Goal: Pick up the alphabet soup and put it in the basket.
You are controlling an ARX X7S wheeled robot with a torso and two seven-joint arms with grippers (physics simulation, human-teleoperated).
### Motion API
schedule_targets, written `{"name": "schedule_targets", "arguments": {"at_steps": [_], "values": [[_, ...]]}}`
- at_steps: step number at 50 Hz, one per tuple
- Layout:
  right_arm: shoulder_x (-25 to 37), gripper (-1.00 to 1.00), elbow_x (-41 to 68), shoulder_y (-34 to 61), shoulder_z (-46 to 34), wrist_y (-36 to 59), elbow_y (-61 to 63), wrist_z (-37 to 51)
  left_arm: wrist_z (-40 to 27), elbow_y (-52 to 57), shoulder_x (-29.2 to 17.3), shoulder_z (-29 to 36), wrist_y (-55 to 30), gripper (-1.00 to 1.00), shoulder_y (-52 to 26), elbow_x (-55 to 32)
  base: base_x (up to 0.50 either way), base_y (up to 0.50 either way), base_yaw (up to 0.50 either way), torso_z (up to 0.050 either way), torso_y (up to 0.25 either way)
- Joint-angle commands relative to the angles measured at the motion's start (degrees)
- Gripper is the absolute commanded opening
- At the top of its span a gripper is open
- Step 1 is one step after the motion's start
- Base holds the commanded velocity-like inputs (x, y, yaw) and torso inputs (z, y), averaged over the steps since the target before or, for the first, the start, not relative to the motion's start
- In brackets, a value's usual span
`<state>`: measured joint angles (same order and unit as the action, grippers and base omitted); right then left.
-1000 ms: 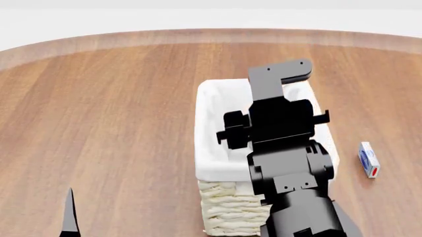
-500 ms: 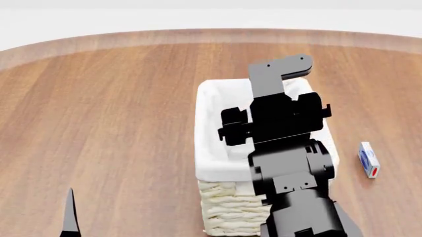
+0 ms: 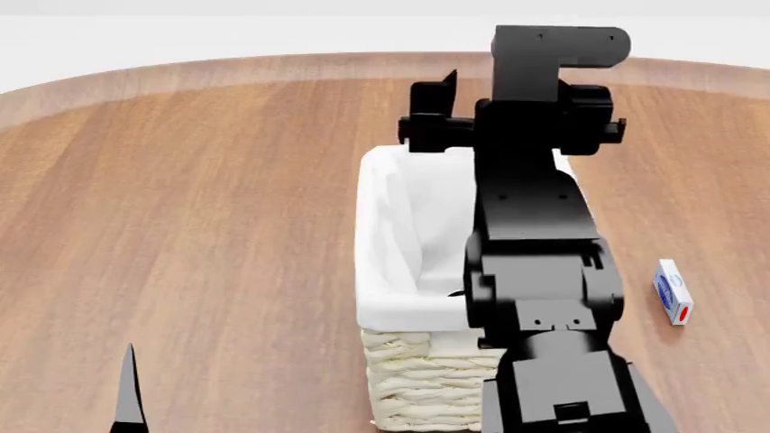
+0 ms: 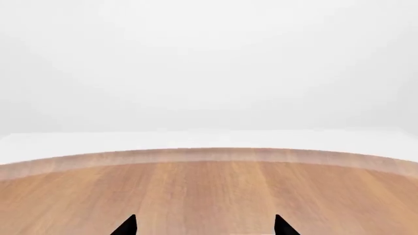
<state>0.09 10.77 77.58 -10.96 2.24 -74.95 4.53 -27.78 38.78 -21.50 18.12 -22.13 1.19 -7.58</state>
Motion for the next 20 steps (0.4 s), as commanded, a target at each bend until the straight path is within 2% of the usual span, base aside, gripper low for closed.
{"name": "schedule_targets", "arguments": {"at_steps": [1,4,7,9,15,20], "values": [[0.09,1.0,1.02,0.77,1.89,-7.5,0.03,-0.79,-0.16,0.03,-0.15,0.11,-0.04,1.0,-0.08,-0.08,0.0,0.0,0.0,0.0,0.0],[0.62,1.0,1.67,0.36,1.9,-7.72,2.76,-1.33,-0.22,-0.05,-0.23,-0.04,0.1,1.0,0.03,-0.2,0.0,0.0,0.0,0.0,0.0],[3.22,1.0,4.23,-7.47,2.14,5.71,25.94,0.84,-0.23,-0.3,-0.15,0.15,0.14,1.0,-0.11,-0.17,0.0,0.0,0.0,0.0,0.0],[4.31,1.0,5.89,-10.0,2.55,11.03,35.28,1.64,-0.25,-0.23,-0.16,0.26,-0.06,1.0,-0.23,-0.14,0.0,0.0,0.0,0.0,0.0],[6.92,1.0,9.01,-11.66,4.5,16.56,44.86,2.51,-0.5,0.59,-0.35,0.12,-0.5,1.0,-0.1,-0.23,0.0,0.0,0.0,0.0,0.0],[8.47,1.0,7.9,-17.31,3.5,15.38,51.19,3.44,-0.55,0.58,-0.38,0.22,-0.49,1.0,-0.15,-0.27,0.0,0.0,0.0,0.0,0.0]]}}
